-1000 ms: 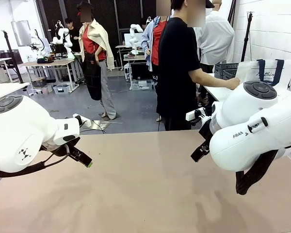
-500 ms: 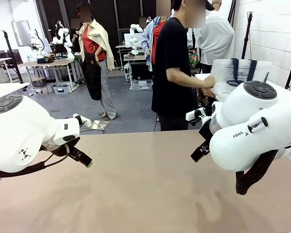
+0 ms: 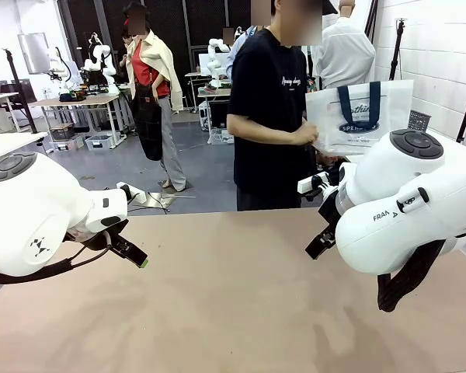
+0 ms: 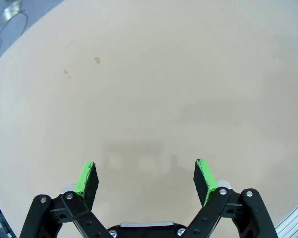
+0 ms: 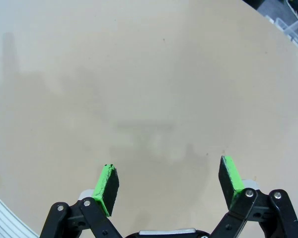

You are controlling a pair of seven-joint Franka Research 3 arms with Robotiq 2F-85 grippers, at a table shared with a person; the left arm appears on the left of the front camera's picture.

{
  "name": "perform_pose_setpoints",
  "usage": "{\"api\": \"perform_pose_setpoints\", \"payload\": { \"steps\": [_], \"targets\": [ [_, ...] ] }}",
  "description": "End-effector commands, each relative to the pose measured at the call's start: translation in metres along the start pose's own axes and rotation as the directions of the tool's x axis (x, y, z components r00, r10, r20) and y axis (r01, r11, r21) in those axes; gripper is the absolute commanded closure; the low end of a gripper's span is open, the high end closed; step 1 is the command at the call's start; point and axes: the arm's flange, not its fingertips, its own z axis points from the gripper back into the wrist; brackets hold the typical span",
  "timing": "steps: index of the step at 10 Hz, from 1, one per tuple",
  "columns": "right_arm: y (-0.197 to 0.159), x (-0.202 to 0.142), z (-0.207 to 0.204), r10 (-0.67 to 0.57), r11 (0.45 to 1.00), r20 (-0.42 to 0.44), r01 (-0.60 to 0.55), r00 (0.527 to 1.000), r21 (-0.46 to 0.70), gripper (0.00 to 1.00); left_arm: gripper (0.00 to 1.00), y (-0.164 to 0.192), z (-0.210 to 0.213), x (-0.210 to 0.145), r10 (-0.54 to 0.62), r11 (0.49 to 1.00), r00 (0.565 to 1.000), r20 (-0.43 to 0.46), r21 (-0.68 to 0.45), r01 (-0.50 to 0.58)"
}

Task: Transfer purchased items from the store into the shopping bag.
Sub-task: Open the Reusable shopping bag in the center of the table.

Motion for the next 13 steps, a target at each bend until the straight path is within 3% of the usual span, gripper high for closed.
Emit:
{"api": "perform_pose_setpoints", "payload": {
  "steps": [1,13],
  "targets": [
    [-0.0001,0.0,0.0,0.0,1.0,0.0,0.0,1.0,0.0,0.0,0.0,0.0006,0.0,-0.0002,0.001,1.0,1.0,0.0,0.0,-0.001],
    [-0.0001,0.0,0.0,0.0,1.0,0.0,0.0,1.0,0.0,0.0,0.0,0.0006,0.0,-0.0002,0.001,1.0,1.0,0.0,0.0,-0.001]
  ]
}}
